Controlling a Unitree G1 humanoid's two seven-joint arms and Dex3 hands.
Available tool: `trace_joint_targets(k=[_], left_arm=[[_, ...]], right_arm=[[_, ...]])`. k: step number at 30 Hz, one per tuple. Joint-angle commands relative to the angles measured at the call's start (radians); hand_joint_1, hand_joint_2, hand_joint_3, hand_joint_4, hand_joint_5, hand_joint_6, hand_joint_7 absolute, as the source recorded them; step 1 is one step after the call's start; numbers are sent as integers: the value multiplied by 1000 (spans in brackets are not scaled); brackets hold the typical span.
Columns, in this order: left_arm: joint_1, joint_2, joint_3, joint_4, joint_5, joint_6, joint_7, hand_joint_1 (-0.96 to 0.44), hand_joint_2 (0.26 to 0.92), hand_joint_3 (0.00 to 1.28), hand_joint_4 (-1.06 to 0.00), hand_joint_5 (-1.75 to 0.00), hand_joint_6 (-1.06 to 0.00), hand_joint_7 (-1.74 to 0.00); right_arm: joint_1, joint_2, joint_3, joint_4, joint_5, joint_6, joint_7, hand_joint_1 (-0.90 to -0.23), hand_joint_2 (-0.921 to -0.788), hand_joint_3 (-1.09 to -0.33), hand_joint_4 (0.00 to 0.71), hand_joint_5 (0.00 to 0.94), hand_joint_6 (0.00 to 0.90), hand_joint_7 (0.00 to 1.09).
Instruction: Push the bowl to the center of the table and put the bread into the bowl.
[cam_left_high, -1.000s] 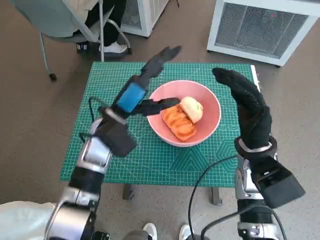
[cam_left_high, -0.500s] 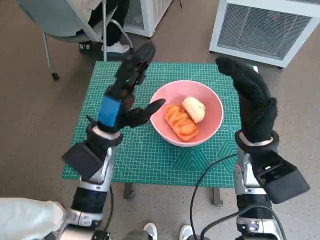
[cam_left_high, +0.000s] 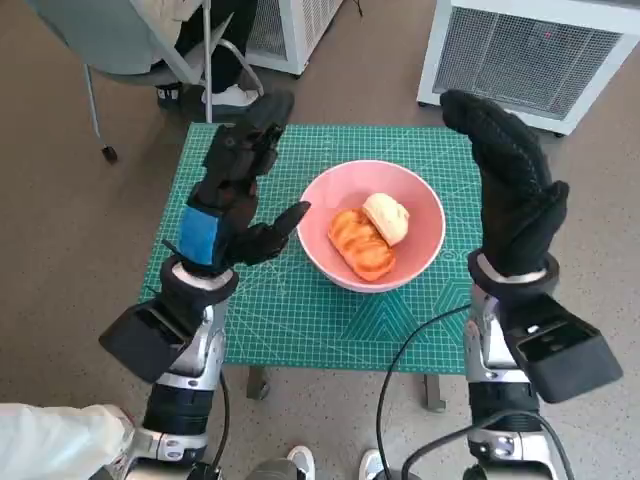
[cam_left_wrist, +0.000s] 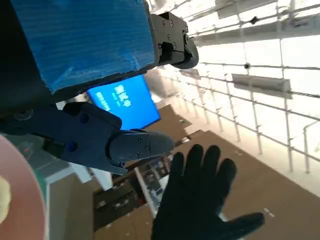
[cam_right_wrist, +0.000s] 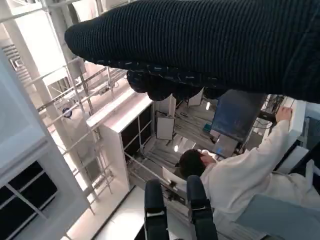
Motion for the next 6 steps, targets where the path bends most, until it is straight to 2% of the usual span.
trace_joint_targets(k=[1,6], left_arm=[[5,-1,9,-18,-6,-32,-8,-411,921,407,-241,-6,-124,-417],[0,1,10,-14,-23,-30,-24,-423,921,417,-244,-6,-133,-404]], right_arm=[[-10,5,2,-2,5,19,-5,-559,-921,-820,249,200,-1,757],[-19,-1,3,-1,7,22,4,-567,-921,-818,254,189,6,770]])
